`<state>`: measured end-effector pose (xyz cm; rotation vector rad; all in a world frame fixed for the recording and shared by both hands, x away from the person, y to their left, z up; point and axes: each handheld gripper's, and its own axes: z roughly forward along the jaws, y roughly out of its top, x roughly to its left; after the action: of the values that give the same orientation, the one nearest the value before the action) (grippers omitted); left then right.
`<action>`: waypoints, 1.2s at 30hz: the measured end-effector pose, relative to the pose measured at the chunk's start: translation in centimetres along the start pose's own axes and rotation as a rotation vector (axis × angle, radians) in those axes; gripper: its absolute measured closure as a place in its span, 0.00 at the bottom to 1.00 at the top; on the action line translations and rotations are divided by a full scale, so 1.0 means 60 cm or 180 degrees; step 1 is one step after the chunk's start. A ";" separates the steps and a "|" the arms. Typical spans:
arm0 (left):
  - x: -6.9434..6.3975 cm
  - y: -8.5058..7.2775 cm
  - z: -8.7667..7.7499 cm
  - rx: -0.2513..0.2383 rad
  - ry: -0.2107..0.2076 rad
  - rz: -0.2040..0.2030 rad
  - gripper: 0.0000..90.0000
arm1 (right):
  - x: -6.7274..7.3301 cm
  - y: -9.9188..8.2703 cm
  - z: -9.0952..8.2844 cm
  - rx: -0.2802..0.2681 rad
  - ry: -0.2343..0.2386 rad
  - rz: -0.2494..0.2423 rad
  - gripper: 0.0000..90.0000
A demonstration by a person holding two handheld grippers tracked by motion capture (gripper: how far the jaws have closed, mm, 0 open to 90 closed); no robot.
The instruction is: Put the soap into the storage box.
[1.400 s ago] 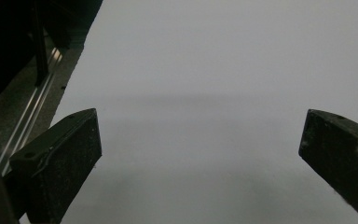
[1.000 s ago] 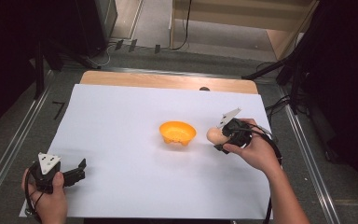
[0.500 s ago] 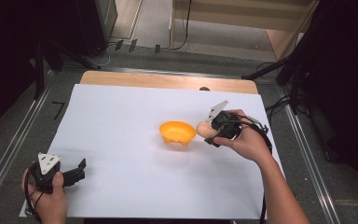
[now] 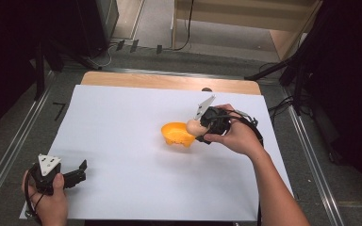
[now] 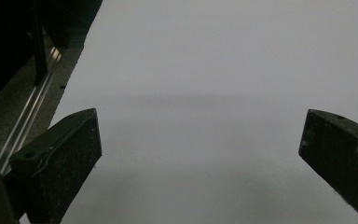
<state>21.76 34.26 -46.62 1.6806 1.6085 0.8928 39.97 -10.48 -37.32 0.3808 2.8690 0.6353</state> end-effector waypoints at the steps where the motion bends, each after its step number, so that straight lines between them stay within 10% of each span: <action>1: 0.000 0.000 0.000 0.0000 -0.0001 -0.0001 0.00 | 0.000 0.003 0.002 0.0005 0.0007 -0.0019 0.37; 36: 0.000 0.000 0.000 0.0006 -0.0007 -0.0003 0.00 | 0.000 0.075 0.054 0.0082 0.0251 -0.0257 0.37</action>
<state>21.78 34.28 -46.62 1.6815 1.6090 0.8890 41.66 -5.29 -38.26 0.2473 2.9524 0.6130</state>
